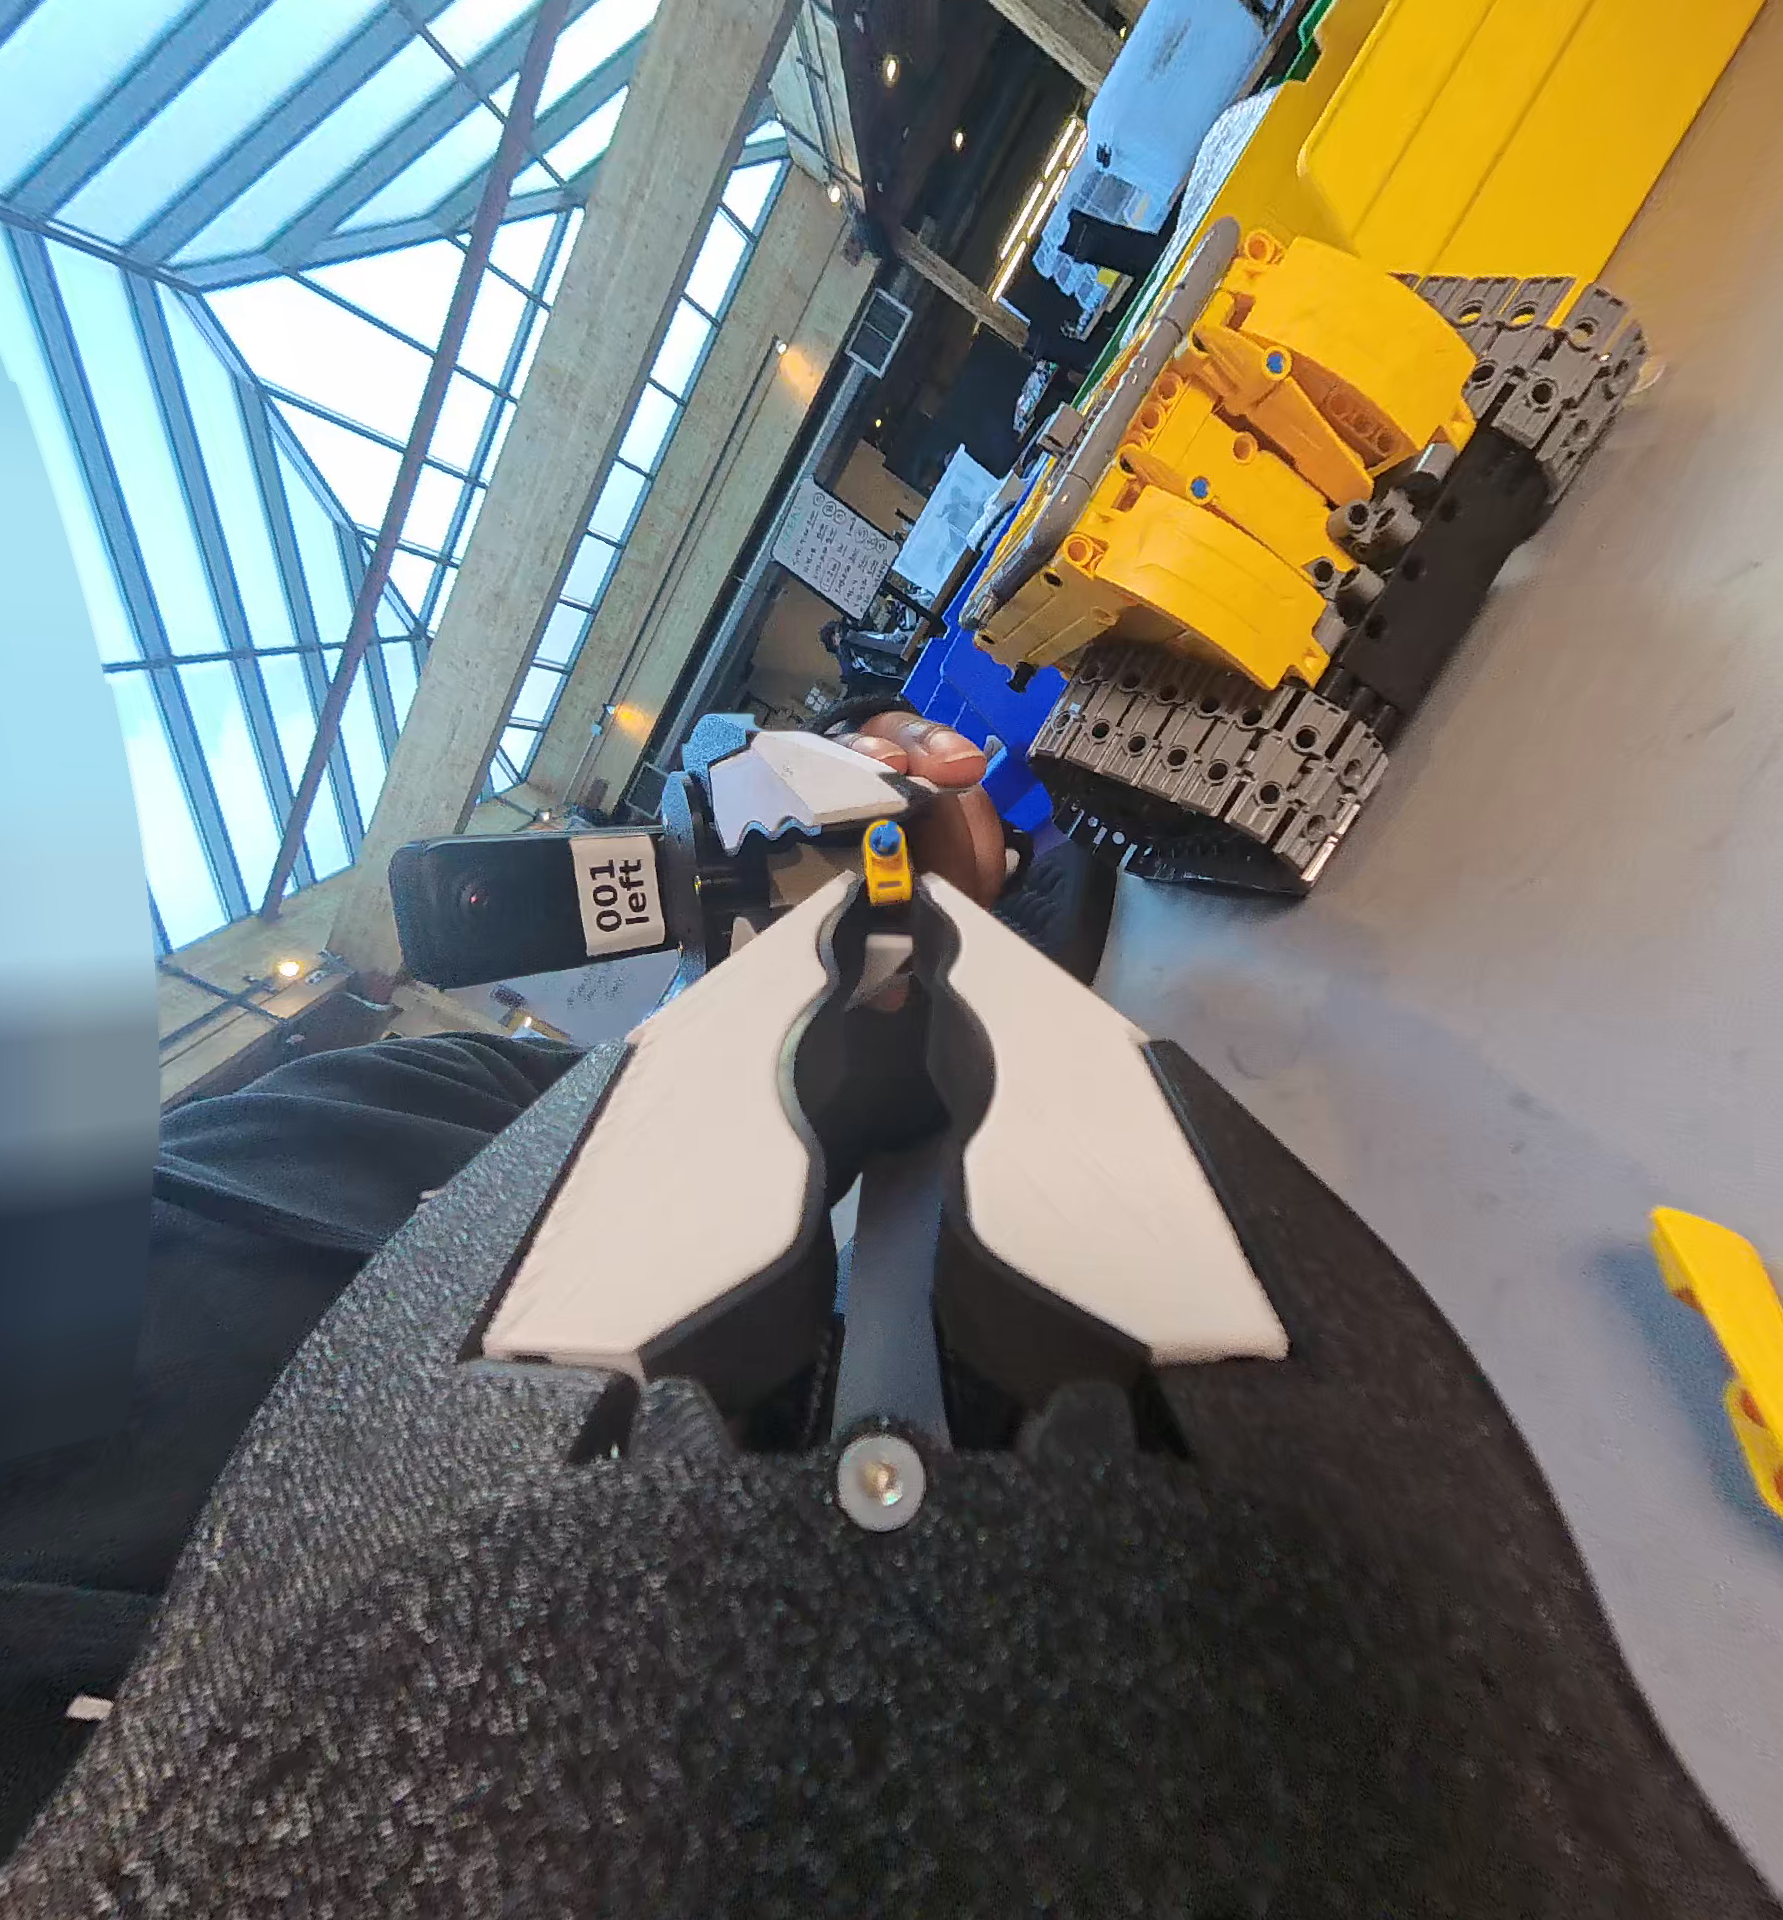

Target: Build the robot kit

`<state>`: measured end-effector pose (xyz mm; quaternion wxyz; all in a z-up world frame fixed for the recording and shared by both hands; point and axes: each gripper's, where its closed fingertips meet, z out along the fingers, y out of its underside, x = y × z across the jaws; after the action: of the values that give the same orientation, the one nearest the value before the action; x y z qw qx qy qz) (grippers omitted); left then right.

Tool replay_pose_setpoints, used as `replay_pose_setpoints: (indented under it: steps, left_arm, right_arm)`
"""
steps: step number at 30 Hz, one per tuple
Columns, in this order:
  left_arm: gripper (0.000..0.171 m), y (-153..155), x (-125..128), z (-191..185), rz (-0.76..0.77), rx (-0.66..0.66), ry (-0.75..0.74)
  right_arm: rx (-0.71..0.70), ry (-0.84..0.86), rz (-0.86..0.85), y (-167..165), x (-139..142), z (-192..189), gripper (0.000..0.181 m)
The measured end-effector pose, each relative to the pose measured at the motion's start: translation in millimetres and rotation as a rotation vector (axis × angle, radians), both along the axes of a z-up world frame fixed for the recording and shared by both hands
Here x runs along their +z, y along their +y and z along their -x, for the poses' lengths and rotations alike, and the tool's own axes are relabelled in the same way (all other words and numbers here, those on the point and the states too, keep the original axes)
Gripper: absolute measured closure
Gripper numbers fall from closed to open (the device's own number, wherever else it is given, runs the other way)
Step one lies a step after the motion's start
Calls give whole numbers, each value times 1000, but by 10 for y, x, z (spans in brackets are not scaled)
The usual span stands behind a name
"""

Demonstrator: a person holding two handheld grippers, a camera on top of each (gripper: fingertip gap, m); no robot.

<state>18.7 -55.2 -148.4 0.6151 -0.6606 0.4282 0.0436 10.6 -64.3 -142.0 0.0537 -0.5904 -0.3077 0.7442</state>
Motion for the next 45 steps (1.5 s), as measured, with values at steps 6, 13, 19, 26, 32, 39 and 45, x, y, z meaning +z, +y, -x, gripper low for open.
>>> replay_pose_setpoints:
  steps: [6, 13, 19, 26, 32, 39, 45]
  left_arm:
    - [157, -17, -46, 4, 30, -19, 14]
    - [158, -63, 114, 111, 126, -90, -208]
    - [158, -102, 42, 85, 243, -152, -286]
    - [157, -128, -54, 12, 276, -171, -250]
    - [158, -152, -134, 5, 328, -195, -252]
    - [157, -208, -282, 7, 403, -214, -206]
    - [157, -243, -347, -20, 440, -231, -189]
  right_arm:
    - [25, -21, -55, -37, -49, 1, 173]
    - [86, -84, -581, 11, -139, -164, 164]
    - [306, -408, -1088, -106, -910, -362, 158]
    - [366, -457, -1162, -192, -1042, -359, 164]
    - [475, -428, -1127, -259, -1044, -330, 177]
    - [728, -308, -1177, -417, -1044, -334, 181]
    - [798, -244, -1172, -473, -1053, -353, 170]
